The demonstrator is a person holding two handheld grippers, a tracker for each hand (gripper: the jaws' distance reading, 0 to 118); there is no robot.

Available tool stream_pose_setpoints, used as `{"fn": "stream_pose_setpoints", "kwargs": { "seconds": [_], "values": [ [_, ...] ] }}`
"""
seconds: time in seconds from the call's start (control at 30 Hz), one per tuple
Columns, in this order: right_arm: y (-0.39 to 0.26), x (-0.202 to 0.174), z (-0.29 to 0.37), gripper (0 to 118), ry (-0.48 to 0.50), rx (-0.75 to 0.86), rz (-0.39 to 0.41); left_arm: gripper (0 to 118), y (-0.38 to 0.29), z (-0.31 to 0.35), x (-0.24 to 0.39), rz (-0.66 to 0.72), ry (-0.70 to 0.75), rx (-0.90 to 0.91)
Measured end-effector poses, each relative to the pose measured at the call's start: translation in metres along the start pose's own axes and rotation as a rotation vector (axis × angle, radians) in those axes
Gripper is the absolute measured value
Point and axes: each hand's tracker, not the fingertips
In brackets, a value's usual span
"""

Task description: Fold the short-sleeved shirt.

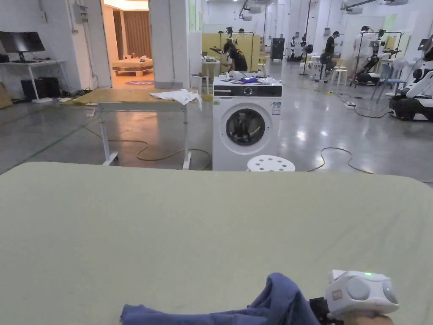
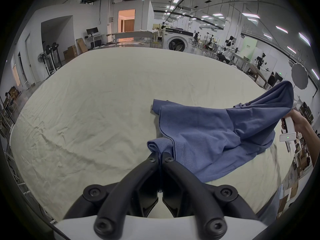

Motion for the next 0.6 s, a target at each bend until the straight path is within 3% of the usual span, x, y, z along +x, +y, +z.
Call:
{"fn": "stream_pose_setpoints", "kwargs": {
  "seconds": [0.03,0.07,0.13,0.33,0.6],
  "values": [
    [0.000,0.001,0.001,49,0.005,0.006,0.005,0,0.000,-0.001,0.000,0.000,0.003,0.002],
    [0.001,0.003,0.004,39,0.002,0.018,0.006,0,0.000,-0.002,-0.001,0.002,0.003,0.002],
    [-0.001,0.003,0.014,1,0.008,0.056,0.028,0,0.000,-0.004,0.001,0.004,0.005,0.003],
    [-0.004,0.002,0.059,0,-0.016,0.233,0.044,0,0.009,0.006,0.005,0.004,0.002,0.051],
    [0.016,0.007,0.161,0,-0.032,0.462,0.047,0,0.064,0.060,-0.004,0.018,-0.029,0.247]
  ]
}}
